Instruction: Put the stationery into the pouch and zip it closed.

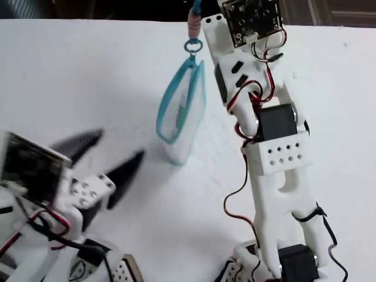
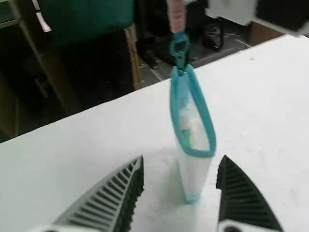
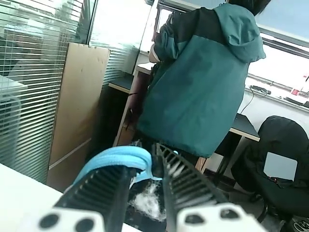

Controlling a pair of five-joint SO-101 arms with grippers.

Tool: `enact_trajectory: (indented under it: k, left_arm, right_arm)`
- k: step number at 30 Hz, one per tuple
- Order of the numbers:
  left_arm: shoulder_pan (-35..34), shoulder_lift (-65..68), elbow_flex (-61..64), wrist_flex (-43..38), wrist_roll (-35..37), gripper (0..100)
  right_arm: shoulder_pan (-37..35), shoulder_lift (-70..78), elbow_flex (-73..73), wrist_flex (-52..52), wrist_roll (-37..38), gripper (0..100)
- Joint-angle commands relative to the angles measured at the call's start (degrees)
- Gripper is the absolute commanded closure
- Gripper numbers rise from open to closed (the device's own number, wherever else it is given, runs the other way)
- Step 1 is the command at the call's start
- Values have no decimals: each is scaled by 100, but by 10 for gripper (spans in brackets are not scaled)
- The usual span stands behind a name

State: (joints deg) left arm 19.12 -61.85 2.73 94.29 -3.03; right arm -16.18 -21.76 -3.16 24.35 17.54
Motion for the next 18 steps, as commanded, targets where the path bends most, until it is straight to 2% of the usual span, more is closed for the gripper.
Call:
enact_trajectory:
  k: [1, 5, 9, 13, 16, 18]
  left_arm:
    - [558, -31, 624, 0, -185, 740]
    - [690, -66, 1776, -853, -79, 740]
    - [716, -31, 2444, -1723, 448, 740]
    - [400, -22, 3103, -2813, 1143, 753]
    - [215, -31, 3376, -3464, 1073, 849]
    - [189, -31, 3297, -3516, 774, 911]
  right_arm:
    - [57, -286, -325, -40, 18, 981]
    - [57, -286, -325, -13, 18, 981]
    - [57, -286, -325, -4, 18, 981]
    - [57, -286, -325, -4, 18, 981]
    - [66, -286, -325, -4, 26, 981]
    - [75, -286, -325, -4, 44, 981]
